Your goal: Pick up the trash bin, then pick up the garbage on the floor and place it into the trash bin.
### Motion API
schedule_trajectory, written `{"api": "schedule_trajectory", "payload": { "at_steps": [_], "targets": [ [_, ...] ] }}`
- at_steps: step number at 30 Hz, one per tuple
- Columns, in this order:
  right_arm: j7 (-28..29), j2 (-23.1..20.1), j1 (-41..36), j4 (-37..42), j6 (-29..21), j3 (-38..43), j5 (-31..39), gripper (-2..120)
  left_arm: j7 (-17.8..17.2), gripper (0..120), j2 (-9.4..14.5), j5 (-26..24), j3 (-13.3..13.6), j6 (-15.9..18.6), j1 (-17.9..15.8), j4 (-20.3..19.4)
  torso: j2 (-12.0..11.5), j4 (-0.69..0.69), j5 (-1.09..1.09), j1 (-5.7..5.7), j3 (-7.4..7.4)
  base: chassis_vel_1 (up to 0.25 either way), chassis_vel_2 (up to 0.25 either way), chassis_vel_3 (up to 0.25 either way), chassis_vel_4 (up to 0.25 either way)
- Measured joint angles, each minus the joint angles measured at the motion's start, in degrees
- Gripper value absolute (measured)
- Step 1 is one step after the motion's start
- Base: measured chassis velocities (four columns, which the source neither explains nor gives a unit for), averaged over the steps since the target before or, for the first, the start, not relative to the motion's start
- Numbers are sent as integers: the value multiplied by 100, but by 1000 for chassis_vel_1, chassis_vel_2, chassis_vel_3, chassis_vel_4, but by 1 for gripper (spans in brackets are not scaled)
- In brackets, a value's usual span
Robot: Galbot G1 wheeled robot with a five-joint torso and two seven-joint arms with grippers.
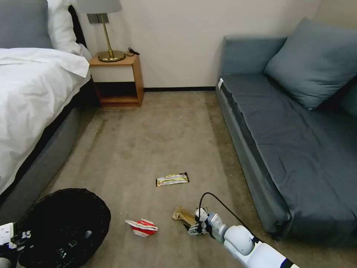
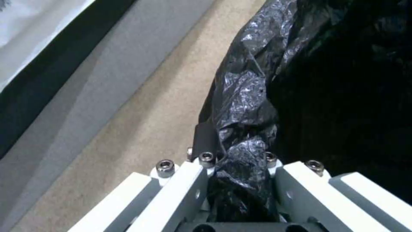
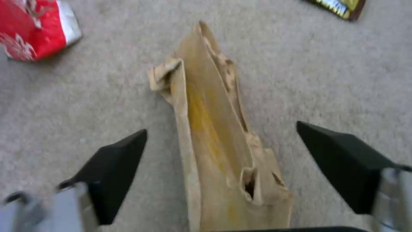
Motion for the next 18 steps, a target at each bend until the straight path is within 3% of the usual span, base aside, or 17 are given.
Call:
{"api": "schedule_trajectory", "payload": {
  "at_steps": [2,4,18],
  "targets": [
    [-18,14,29,-51,0,-20,0,85,1,3,0,13,11,-2,5,-11,0,0,0,0,0,0,0,0,0],
    [-58,63,85,-162,1,-32,12,73,3,3,-12,36,33,-11,9,-38,0,0,0,0,0,0,0,0,0],
    [-19,92,97,-192,-8,-13,197,28,3,3,-22,53,65,-36,24,-72,0,0,0,0,0,0,0,0,0]
  ]
}}
